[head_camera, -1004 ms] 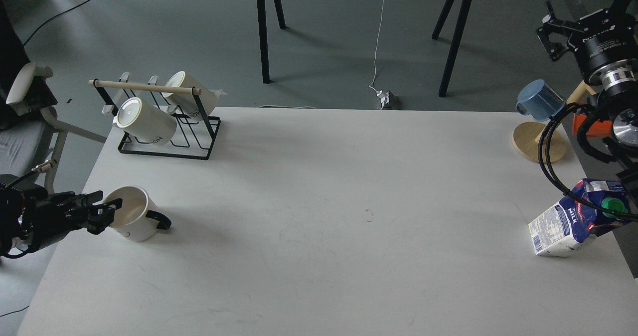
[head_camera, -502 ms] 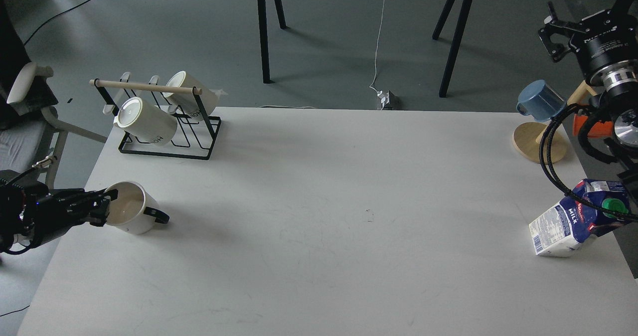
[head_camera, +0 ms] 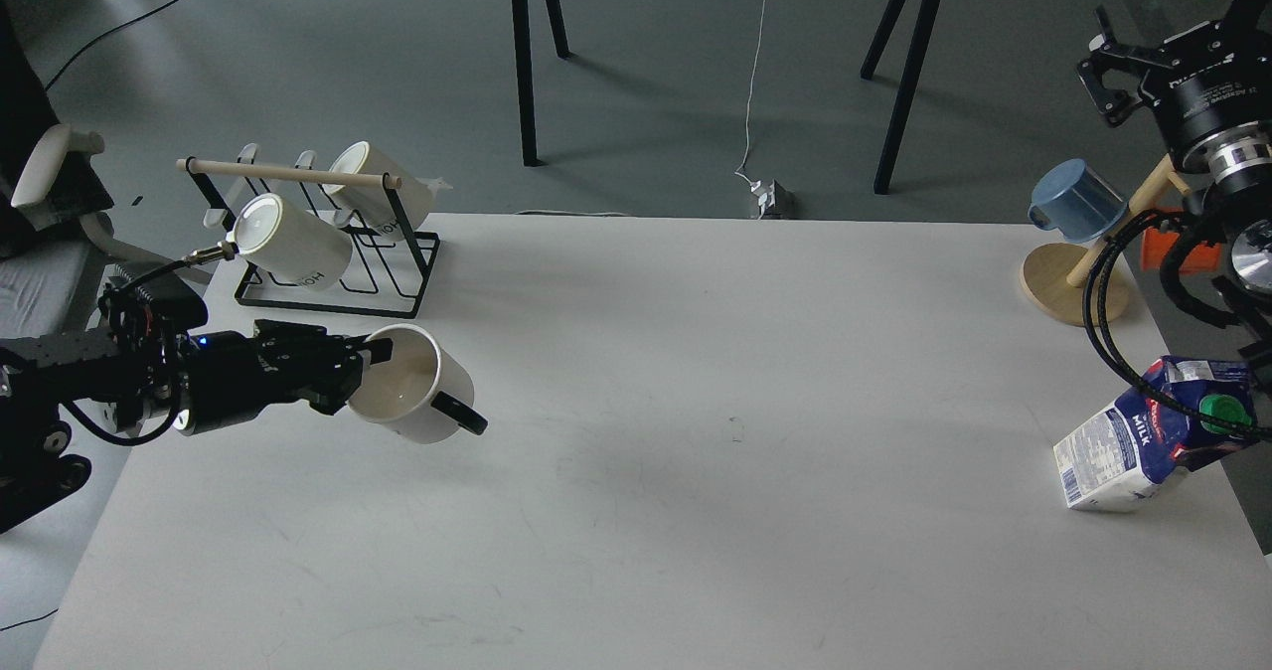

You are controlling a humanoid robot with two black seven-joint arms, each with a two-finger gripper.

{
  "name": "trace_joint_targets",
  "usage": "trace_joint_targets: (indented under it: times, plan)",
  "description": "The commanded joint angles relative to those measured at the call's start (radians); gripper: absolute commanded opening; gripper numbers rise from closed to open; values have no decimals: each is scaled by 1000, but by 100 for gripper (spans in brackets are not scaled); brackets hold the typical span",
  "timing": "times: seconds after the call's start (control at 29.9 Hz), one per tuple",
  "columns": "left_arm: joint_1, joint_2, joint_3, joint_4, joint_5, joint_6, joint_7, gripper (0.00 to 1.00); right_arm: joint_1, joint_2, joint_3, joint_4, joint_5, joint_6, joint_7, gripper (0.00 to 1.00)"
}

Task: Place cup and milk with both arms
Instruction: 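Carry the white mug with the left gripper to the table center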

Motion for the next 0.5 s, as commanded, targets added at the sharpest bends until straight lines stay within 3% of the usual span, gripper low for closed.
trace_joint_targets:
  times: [0.0,0.2,0.33,0.47]
  plan:
    - [-97,-66,-2,-40,2,-126,0,3,-6,-5,-3,1,0,0,0,100]
    - [-214,-338,5,-14,46,-285,0,4,-15,-25,-1,9,0,0,0,100]
    - [-228,-479,3,82,139,-331,38,4,-15,-58,6,11,0,0,-1,100]
    - [-225,-628,3,205,261,-354,47,4,-12,-85,8,11,0,0,-1,100]
